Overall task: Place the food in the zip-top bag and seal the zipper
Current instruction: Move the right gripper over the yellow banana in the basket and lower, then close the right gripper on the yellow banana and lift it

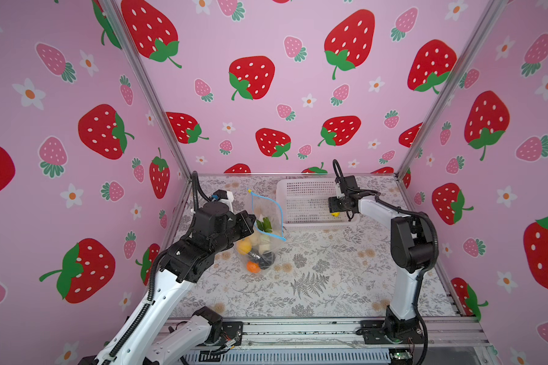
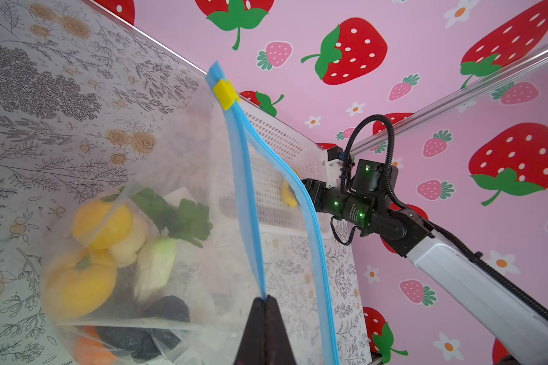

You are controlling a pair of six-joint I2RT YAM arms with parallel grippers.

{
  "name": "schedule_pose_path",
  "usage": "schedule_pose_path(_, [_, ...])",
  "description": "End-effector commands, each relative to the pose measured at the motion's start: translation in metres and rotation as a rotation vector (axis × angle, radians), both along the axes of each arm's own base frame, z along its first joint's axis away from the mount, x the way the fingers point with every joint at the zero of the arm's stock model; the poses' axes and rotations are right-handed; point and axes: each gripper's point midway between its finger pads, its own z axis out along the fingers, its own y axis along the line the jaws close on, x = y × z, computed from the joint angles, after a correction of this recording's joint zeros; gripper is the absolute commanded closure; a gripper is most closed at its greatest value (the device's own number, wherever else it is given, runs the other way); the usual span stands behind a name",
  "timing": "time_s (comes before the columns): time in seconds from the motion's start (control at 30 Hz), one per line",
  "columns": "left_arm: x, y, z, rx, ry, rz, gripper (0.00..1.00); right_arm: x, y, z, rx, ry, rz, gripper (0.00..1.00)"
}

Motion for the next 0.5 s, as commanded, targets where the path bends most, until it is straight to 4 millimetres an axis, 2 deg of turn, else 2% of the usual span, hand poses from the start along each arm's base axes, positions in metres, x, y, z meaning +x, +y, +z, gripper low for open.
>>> schedule_pose_path(0.0, [-0.001,0.002,0.006,-0.015,-0.015,0.01,1.0,0.008,-0.005,-0.006,-0.004,0.013,-0.028,0.31])
schedule_pose_path(0.2, [-0.001,0.003,0.007,-0.014,-0.021,0.011,1.0,0.009,-0.003,-0.019,-0.004,0.038,-0.027,0.34])
schedule_pose_path(0.47, [0.0,0.002,0.005,-0.013,-0.016,0.012,1.0,0.013,-0.001,-0.022,0.001,0.041,-0.021,0.42])
